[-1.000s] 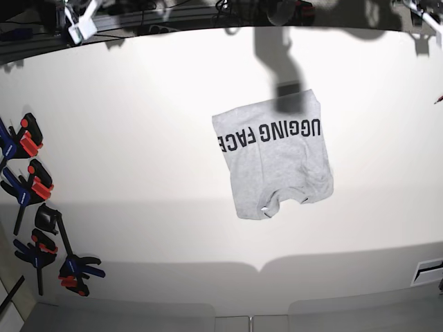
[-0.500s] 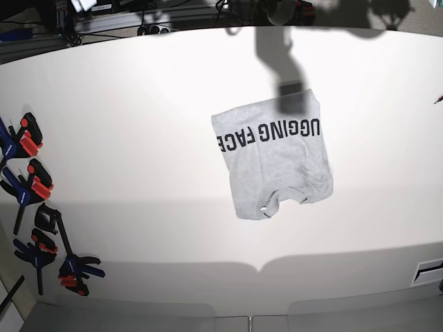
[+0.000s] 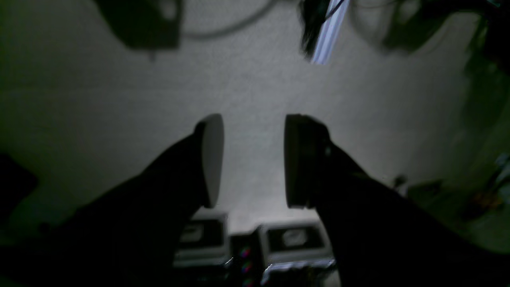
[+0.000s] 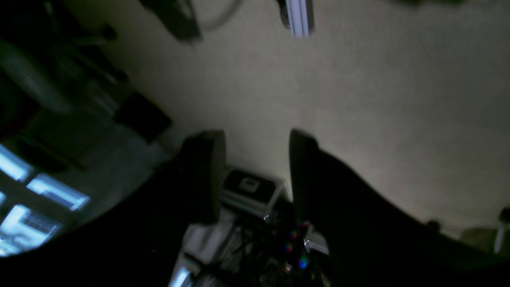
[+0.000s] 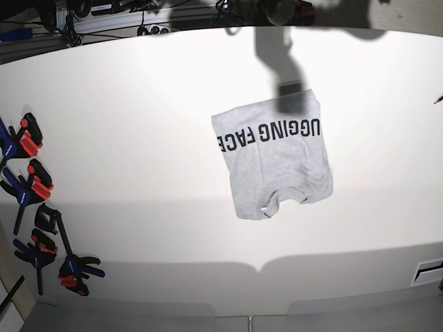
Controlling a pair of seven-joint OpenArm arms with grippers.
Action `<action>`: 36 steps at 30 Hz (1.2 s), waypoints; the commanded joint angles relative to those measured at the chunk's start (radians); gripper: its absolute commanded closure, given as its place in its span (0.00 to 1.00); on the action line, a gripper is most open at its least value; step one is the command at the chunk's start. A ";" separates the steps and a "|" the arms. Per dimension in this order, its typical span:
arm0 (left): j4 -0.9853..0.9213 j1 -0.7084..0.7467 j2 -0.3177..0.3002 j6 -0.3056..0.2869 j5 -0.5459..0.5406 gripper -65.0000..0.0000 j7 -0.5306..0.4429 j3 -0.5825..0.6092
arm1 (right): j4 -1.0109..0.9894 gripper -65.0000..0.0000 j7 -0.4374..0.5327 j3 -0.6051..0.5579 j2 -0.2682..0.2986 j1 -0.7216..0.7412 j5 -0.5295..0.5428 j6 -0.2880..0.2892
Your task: Fold the T-shirt properly
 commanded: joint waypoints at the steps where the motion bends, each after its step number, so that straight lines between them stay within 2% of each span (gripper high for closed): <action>1: -0.023 0.002 -0.018 -0.004 0.029 0.65 -0.022 0.034 | -0.026 0.62 0.029 -0.031 0.016 0.016 -0.039 0.003; 4: -0.100 -0.066 -0.040 -0.004 0.102 0.65 -0.065 0.165 | -0.126 0.62 0.151 -0.136 0.021 0.095 -0.154 0.003; 6: -0.142 -0.119 -0.042 -0.004 0.125 0.65 -0.089 0.244 | -0.185 0.62 0.218 -0.198 0.020 0.145 -0.188 0.003; 10: -0.203 -0.251 -0.042 -0.003 0.226 0.65 -0.192 0.409 | -0.284 0.62 0.399 -0.307 0.008 0.251 -0.188 0.003; 13: -0.243 -0.354 -0.041 0.007 0.280 0.65 -0.203 0.527 | -0.336 0.62 0.449 -0.373 -0.016 0.332 -0.192 0.003; 15: -0.277 -0.415 -0.035 0.066 0.281 0.65 -0.229 0.591 | -0.367 0.62 0.468 -0.413 -0.032 0.381 -0.242 0.003; 17: -0.315 -0.476 -0.015 0.160 0.280 0.65 -0.279 0.635 | -0.402 0.62 0.541 -0.448 -0.047 0.422 -0.323 0.003; 19: -0.358 -0.537 0.026 0.222 0.282 0.65 -0.282 0.653 | -0.434 0.62 0.621 -0.483 -0.060 0.455 -0.397 0.003; 21: -0.405 -0.589 0.070 0.226 0.292 0.65 -0.282 0.654 | -0.465 0.62 0.697 -0.517 -0.071 0.480 -0.482 -0.044; 25: -0.507 -0.667 0.156 0.227 0.336 0.65 -0.283 0.654 | -0.528 0.62 0.810 -0.583 -0.080 0.514 -0.636 -0.270; 27: -0.561 -0.697 0.192 0.228 0.336 0.65 -0.283 0.654 | -0.561 0.62 0.840 -0.607 -0.077 0.520 -0.681 -0.360; 28: -0.586 -0.711 0.208 0.252 0.336 0.65 -0.285 0.654 | -0.578 0.62 0.856 -0.616 -0.076 0.520 -0.693 -0.392; 31: -0.645 -0.740 0.246 0.383 0.364 0.65 -0.319 0.654 | -0.628 0.62 0.908 -0.623 -0.076 0.522 -0.693 -0.430; 34: -0.663 -0.747 0.273 0.416 0.487 0.65 -0.335 0.654 | -0.667 0.62 0.979 -0.623 -0.076 0.522 -0.693 -0.436; 36: -0.662 -0.747 0.279 0.439 0.520 0.65 -0.337 0.654 | -0.678 0.62 1.019 -0.623 -0.077 0.522 -0.693 -0.436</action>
